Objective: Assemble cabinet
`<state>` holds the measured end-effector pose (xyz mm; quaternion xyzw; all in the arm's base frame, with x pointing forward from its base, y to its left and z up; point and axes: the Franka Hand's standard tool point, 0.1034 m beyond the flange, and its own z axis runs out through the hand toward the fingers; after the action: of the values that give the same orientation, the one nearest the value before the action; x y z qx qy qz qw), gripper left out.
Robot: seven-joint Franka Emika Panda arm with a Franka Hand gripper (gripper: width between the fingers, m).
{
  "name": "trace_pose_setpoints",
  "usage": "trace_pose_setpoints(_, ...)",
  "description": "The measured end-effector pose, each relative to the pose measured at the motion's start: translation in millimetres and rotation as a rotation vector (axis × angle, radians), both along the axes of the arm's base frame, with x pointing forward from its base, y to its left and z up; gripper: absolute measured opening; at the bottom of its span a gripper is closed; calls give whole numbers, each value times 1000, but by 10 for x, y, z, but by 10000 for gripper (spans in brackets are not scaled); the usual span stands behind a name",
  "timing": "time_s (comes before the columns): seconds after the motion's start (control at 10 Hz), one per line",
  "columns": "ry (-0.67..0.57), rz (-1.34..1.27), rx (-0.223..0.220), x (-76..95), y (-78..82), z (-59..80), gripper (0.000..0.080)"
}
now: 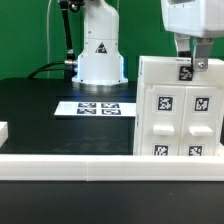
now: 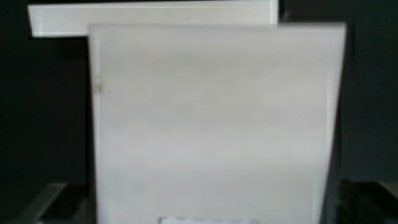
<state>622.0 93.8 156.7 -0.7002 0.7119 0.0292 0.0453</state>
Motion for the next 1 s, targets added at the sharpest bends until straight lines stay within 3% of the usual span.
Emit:
trace_pose_setpoints(0.1,-3,30,1,0,5,0,751)
trace_pose_setpoints(0.2,-6,45,10,3,7,8,787)
trace_pose_setpoints(0.5,-42,57,63,60,46,203,797)
trace_pose_setpoints(1.0,-59,98,83,93,53,241,797)
